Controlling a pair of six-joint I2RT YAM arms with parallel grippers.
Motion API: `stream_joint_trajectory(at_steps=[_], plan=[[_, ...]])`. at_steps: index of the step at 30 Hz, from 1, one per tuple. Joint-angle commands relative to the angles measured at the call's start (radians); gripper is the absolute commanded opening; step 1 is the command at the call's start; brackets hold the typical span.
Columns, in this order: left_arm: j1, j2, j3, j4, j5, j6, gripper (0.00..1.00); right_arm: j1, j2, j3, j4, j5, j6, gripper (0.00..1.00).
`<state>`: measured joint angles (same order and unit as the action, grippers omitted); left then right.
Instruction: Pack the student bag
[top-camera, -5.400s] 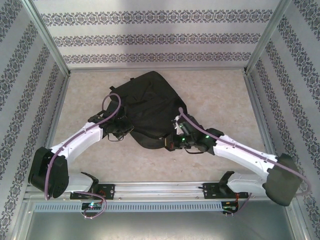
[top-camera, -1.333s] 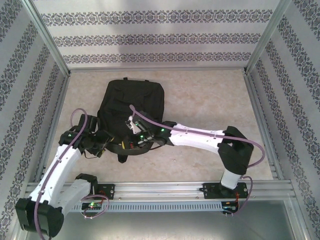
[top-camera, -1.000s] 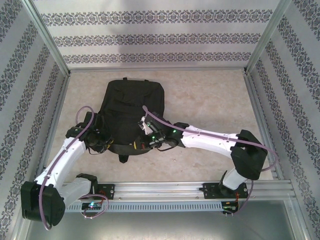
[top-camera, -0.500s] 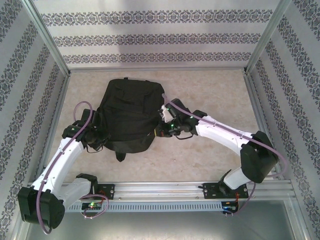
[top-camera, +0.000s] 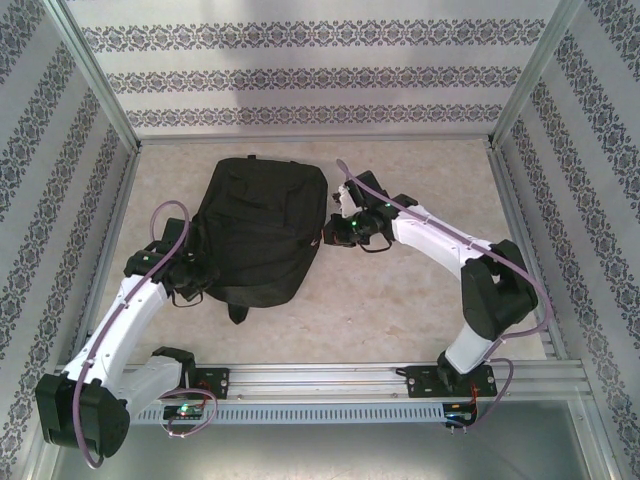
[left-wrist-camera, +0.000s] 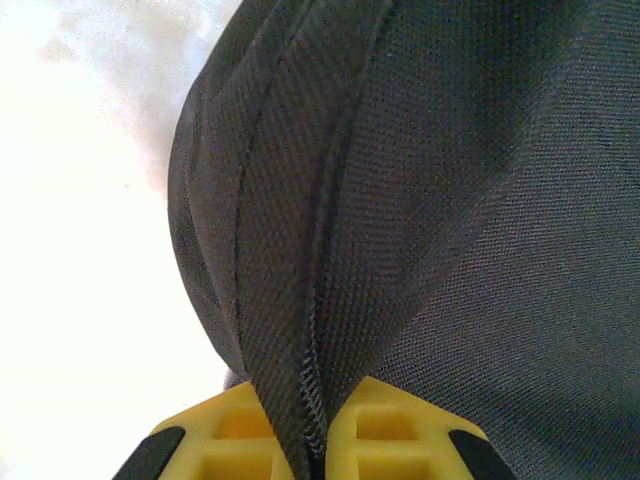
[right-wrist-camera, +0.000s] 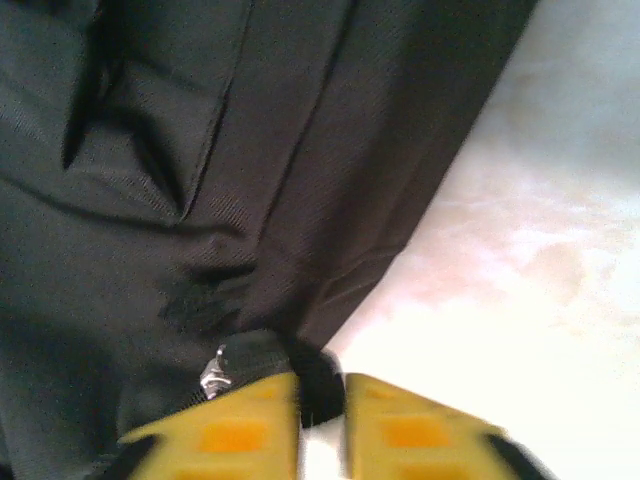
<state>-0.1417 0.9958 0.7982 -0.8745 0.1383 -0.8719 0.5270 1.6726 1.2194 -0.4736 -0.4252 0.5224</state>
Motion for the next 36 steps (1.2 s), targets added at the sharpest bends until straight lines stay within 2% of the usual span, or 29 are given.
stream_joint_trajectory(at_steps=[1,5,8,10,14,19,24,29,30,31,32,33,35,36], plan=[[0.014,0.003,0.009,0.061,0.026,0.048,0.00,-0.013,-0.059,-0.033,0.037,0.064,0.008,0.41],[-0.024,0.057,0.003,0.148,0.096,0.041,0.00,-0.021,-0.180,-0.106,0.050,0.130,0.031,0.60],[-0.139,0.121,0.021,0.215,0.077,0.032,0.00,-0.028,-0.280,-0.160,0.044,0.203,0.052,0.68],[-0.230,0.199,0.063,0.245,0.052,0.039,0.00,-0.040,-0.346,-0.197,0.038,0.258,0.070,0.71],[-0.348,0.359,0.163,0.262,0.028,0.059,0.00,-0.082,-0.443,-0.241,-0.005,0.349,0.110,0.71],[-0.500,0.471,0.246,0.274,-0.019,0.056,0.00,-0.102,-0.563,-0.304,-0.038,0.419,0.105,0.72],[-0.608,0.441,0.221,0.264,-0.015,0.040,0.00,-0.135,-0.628,-0.344,-0.072,0.424,0.090,0.72],[-0.656,0.350,0.129,0.253,-0.005,0.042,0.00,-0.163,-0.672,-0.380,-0.069,0.417,0.085,0.73],[-0.657,0.338,0.115,0.240,-0.007,0.046,0.01,-0.171,-0.680,-0.385,-0.065,0.414,0.086,0.77],[-0.657,0.325,0.103,0.223,-0.019,0.056,0.11,-0.178,-0.684,-0.388,-0.063,0.408,0.086,0.89],[-0.656,0.314,0.102,0.201,-0.041,0.074,0.24,-0.183,-0.685,-0.389,-0.058,0.398,0.082,0.98],[-0.653,0.299,0.111,0.172,-0.060,0.099,0.42,-0.189,-0.687,-0.387,-0.057,0.391,0.076,0.98],[-0.650,0.261,0.136,0.152,-0.049,0.170,0.65,-0.194,-0.699,-0.380,-0.056,0.385,0.053,0.98],[-0.650,0.231,0.143,0.173,-0.003,0.226,0.77,-0.194,-0.711,-0.377,-0.048,0.381,0.027,0.98]])
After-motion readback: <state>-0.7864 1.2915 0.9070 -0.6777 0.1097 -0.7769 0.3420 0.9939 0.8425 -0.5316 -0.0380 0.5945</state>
